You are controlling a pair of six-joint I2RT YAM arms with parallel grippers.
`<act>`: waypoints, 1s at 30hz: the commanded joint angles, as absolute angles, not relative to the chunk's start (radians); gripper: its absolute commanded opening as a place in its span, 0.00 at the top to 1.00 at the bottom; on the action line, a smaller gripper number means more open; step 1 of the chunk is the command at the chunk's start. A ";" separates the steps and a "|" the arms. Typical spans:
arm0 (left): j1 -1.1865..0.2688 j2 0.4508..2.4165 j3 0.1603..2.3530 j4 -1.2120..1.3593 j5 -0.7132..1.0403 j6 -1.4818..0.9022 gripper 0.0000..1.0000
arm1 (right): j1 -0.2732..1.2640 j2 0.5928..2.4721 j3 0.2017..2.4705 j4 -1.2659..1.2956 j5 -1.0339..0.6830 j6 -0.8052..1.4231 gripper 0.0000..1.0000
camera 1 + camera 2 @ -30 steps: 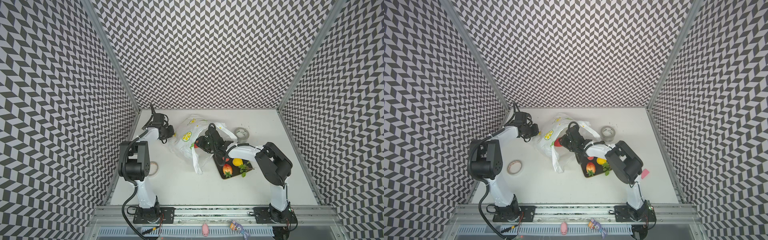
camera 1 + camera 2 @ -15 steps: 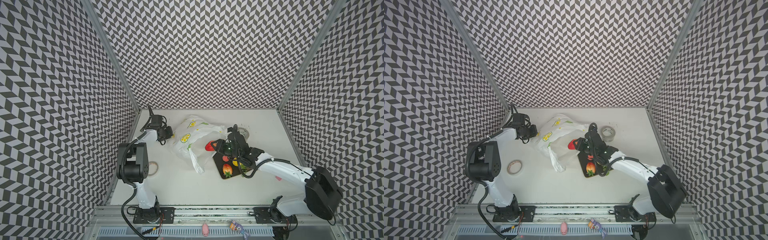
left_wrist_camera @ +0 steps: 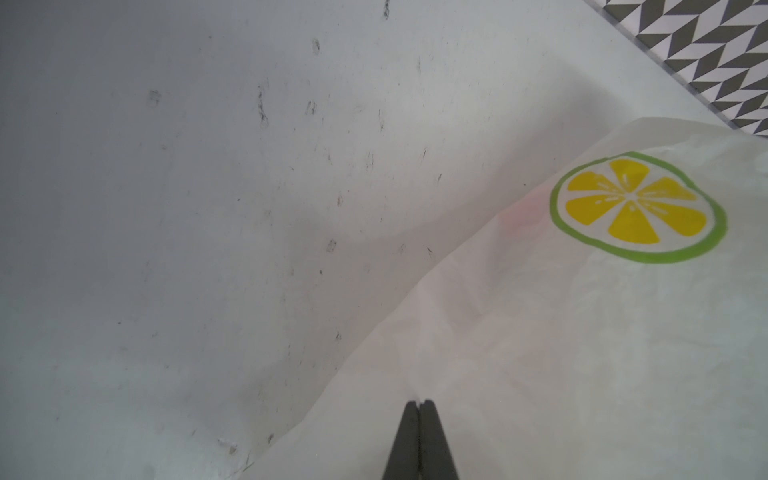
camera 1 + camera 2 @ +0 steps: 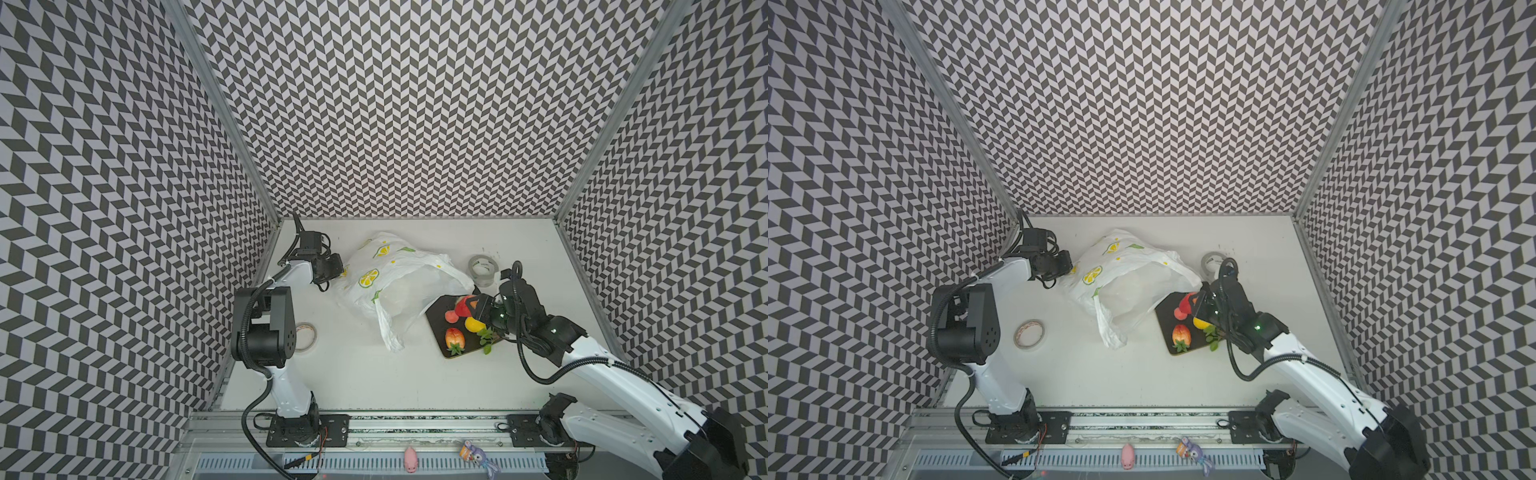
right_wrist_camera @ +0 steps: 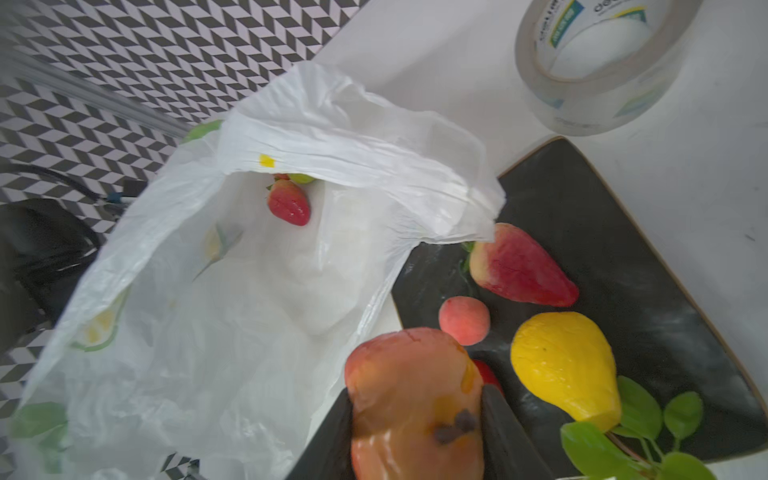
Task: Take the fake fruits out of the plastic bag
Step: 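Carry the small peach out of the bag over the black tray, then lower the small peach onto the black tray and open the right gripper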
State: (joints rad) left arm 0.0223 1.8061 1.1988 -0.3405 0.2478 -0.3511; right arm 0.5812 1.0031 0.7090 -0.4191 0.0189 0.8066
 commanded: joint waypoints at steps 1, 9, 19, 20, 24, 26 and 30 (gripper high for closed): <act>0.031 1.773 1.200 -0.321 0.233 -0.356 1.00 | 0.574 1.014 0.688 -0.416 0.032 0.761 0.67; 0.032 1.766 1.201 -0.330 0.228 -0.359 1.00 | 0.572 1.181 0.711 -0.367 0.031 0.655 0.67; 0.030 1.764 1.201 -0.339 0.242 -0.347 1.00 | 0.572 1.251 0.679 -0.310 0.059 0.584 0.64; 0.029 1.763 1.201 -0.339 0.243 -0.347 1.00 | 0.573 1.258 0.679 -0.308 0.058 0.583 0.62; 0.030 1.761 1.201 -0.339 0.241 -0.350 1.00 | 0.574 1.260 0.682 -0.307 0.062 0.581 0.49; 0.030 1.760 1.203 -0.339 0.242 -0.353 1.00 | 0.574 1.259 0.685 -0.311 0.067 0.580 0.42; 0.030 1.761 1.211 -0.341 0.242 -0.354 1.00 | 0.574 1.242 0.705 -0.332 0.078 0.575 0.33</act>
